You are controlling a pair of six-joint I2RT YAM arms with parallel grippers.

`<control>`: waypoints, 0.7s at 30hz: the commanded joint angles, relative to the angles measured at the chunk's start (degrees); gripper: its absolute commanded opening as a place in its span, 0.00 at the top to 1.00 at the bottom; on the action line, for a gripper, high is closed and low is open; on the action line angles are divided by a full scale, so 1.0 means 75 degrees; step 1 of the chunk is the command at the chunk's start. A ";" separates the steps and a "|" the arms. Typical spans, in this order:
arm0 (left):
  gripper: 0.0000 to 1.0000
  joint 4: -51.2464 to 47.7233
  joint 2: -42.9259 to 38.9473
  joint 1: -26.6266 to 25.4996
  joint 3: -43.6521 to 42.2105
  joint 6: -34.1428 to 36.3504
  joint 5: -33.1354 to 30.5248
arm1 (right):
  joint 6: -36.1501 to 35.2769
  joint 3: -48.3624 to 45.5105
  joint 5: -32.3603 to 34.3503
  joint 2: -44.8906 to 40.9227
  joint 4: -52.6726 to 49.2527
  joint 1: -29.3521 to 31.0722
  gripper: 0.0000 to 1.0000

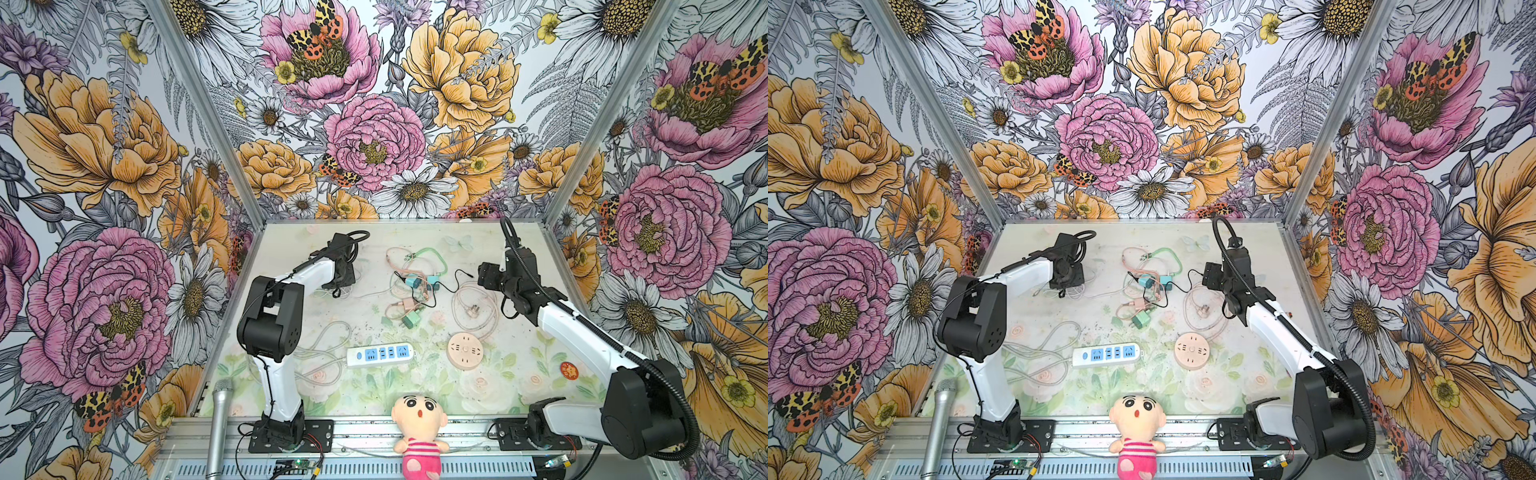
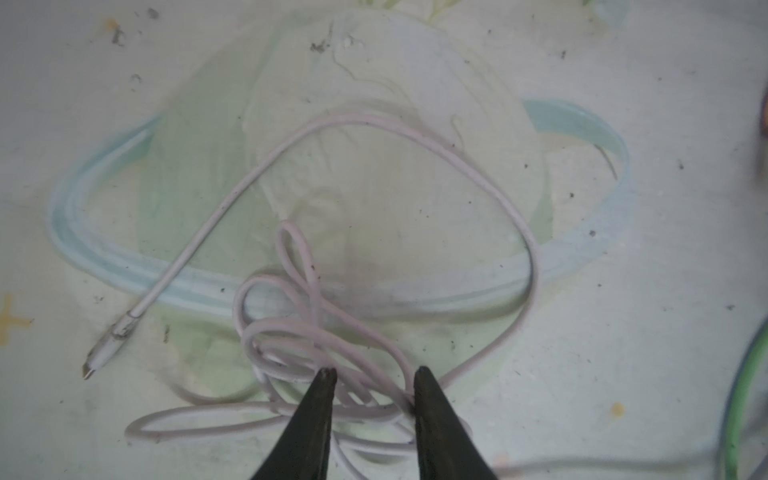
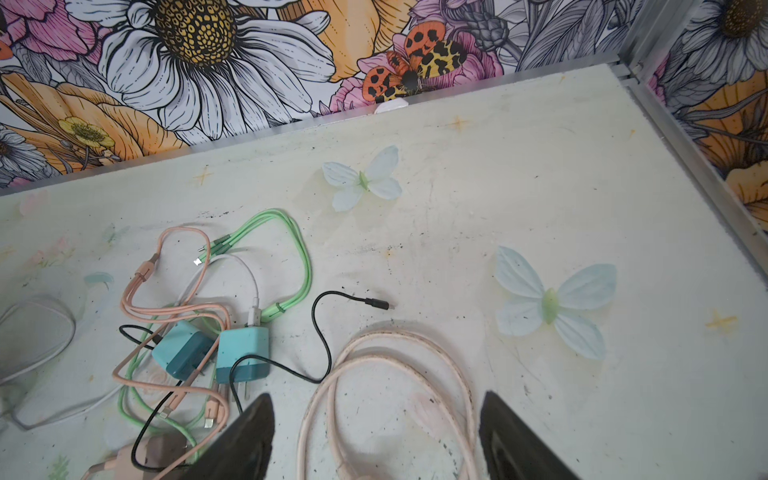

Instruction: Insert the plug

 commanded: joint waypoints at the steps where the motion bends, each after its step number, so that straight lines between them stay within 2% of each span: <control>1: 0.65 -0.0084 -0.0452 0.0199 -0.0160 -0.0143 -0.0320 | 0.0108 0.0210 0.0065 0.0059 0.0031 0.0075 0.22; 7: 0.65 -0.0099 -0.0916 0.0282 -0.0200 0.0034 -0.0088 | 0.0148 0.0194 0.0055 0.0088 0.0020 0.0144 0.22; 11: 0.64 -0.0104 -0.1150 -0.0084 -0.0051 0.0265 0.0071 | 0.0161 0.0231 0.0050 0.0181 0.0017 0.0244 0.23; 15: 0.64 -0.0088 -0.1156 -0.0471 0.0236 0.0310 0.0780 | 0.0161 0.0387 0.0015 0.0418 0.0015 0.0431 0.24; 21: 0.64 -0.0068 -0.0691 -0.0955 0.0805 0.0228 0.1180 | -0.0023 0.0758 -0.0007 0.1007 0.0005 0.0928 0.27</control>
